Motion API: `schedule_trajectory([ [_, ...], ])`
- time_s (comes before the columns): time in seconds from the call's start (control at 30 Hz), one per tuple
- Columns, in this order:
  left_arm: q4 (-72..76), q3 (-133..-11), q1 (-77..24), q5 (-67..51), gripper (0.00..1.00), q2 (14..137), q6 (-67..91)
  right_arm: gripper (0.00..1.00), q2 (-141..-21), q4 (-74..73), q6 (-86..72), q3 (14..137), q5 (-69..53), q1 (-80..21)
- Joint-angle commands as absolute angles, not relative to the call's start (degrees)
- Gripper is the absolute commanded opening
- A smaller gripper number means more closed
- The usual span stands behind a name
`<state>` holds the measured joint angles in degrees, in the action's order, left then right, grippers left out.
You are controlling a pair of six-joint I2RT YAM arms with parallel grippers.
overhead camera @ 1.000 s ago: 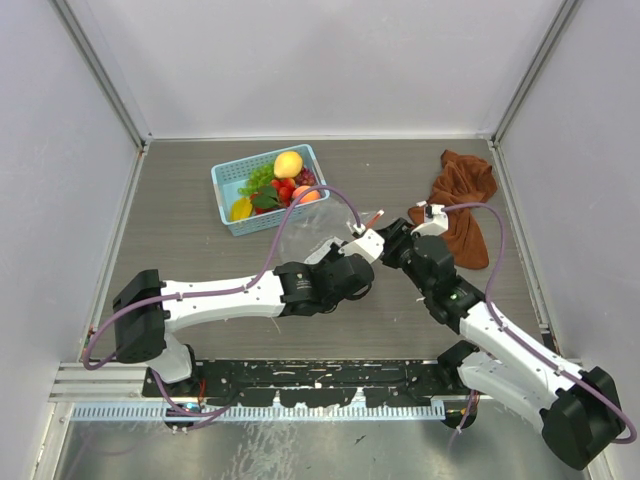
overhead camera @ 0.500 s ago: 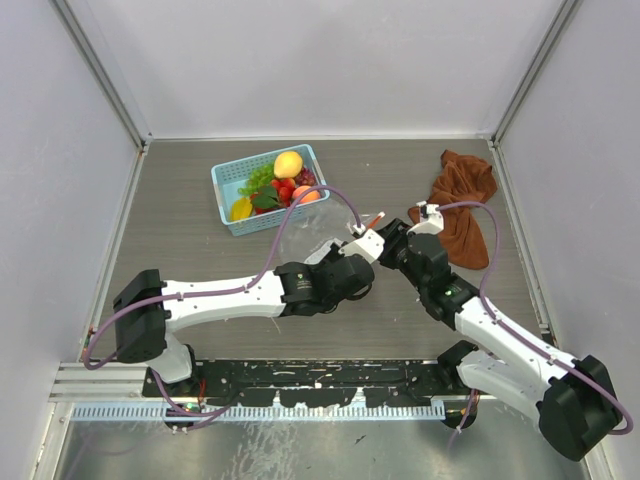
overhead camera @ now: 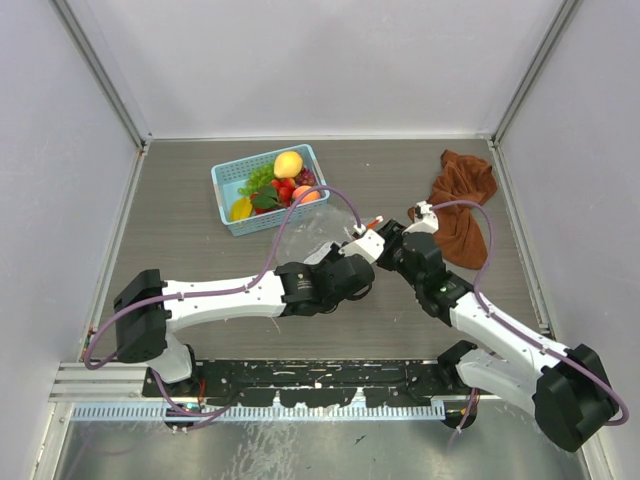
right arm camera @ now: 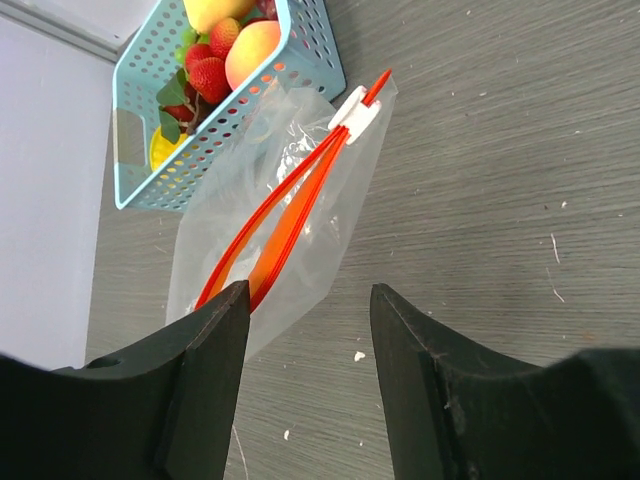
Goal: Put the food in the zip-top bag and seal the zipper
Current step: Open the zipper of the food storage bag at the center of the board.
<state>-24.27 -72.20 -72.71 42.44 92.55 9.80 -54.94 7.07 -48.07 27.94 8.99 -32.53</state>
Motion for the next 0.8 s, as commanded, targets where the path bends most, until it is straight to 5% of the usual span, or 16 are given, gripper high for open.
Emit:
schedule_trajectory([
  [0.0,-21.91,-73.74,-73.0,43.21,0.0,92.54,10.09,0.56,-56.04,8.72,-49.14,30.28,7.7,-32.69],
  [0.77,-21.06,-73.17,-73.13,42.68,0.0,93.6,9.76,0.54,-60.37,12.39,-51.24,30.58,4.59,-32.7],
])
